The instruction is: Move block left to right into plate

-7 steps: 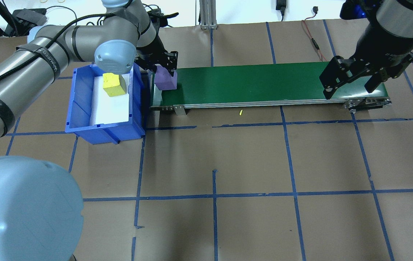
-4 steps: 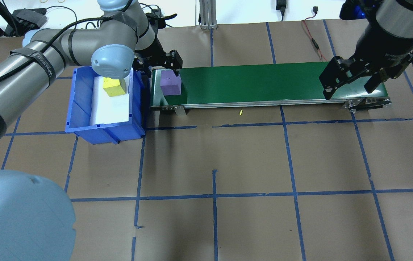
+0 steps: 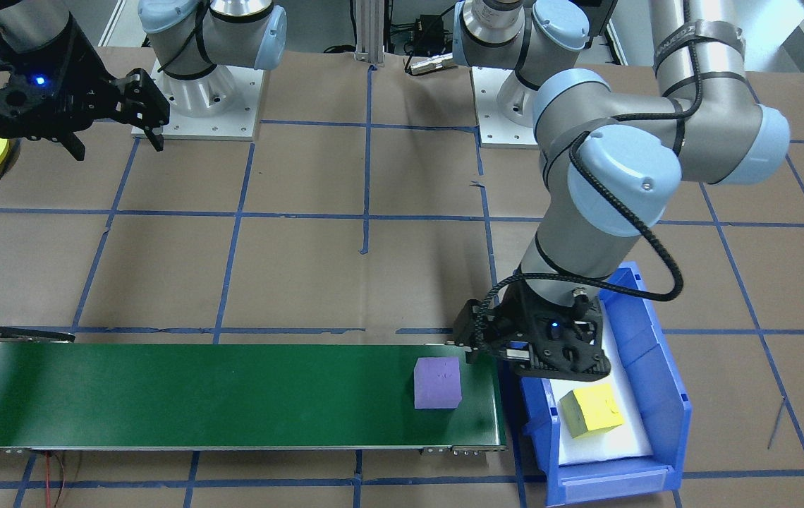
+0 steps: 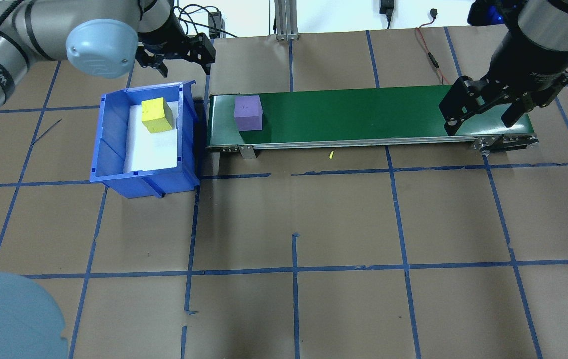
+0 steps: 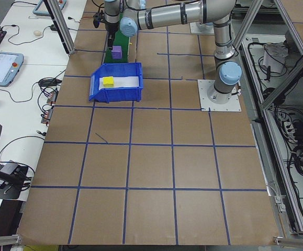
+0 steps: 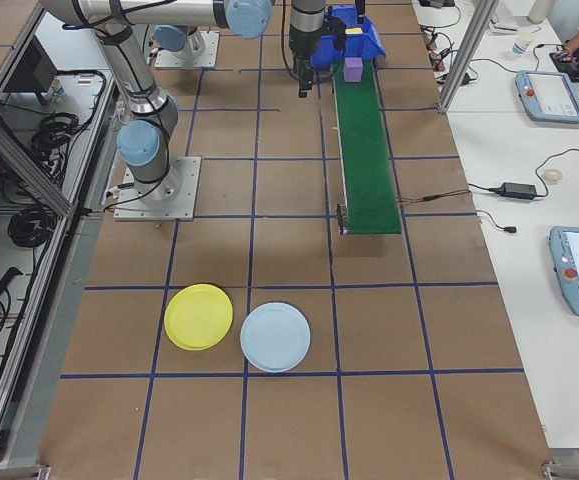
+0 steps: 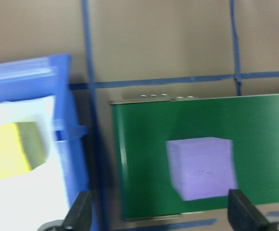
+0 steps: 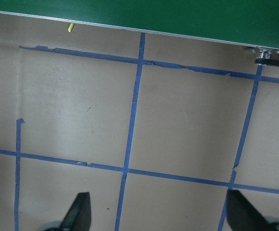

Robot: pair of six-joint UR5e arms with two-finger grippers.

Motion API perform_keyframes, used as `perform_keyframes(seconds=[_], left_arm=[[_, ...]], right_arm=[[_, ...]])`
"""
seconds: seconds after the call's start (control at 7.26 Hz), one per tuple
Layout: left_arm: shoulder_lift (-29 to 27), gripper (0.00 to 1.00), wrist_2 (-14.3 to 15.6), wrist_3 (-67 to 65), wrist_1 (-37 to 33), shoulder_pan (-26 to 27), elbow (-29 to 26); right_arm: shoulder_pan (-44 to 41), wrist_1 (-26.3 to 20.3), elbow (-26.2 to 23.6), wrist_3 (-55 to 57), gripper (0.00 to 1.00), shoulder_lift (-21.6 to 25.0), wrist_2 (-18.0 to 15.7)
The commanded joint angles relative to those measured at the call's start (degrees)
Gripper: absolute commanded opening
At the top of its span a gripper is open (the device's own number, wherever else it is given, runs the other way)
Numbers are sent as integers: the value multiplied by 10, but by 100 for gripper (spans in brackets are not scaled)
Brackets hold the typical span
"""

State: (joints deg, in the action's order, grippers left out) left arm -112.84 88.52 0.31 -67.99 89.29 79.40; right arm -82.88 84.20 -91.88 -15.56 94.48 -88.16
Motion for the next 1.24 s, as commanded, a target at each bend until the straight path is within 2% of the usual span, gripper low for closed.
perform_keyframes(seconds=[0.0, 0.28, 1.1], left_arm=[[-38, 100, 8, 5, 4, -57, 1], [-92, 100, 5, 0, 55, -60, -3], [-113, 98, 4, -4, 82, -76, 42]], right_arm=[[0, 0, -1, 0, 100, 0, 0], [0, 0, -2, 0, 100, 0, -1], [0, 0, -1, 0, 100, 0, 0]])
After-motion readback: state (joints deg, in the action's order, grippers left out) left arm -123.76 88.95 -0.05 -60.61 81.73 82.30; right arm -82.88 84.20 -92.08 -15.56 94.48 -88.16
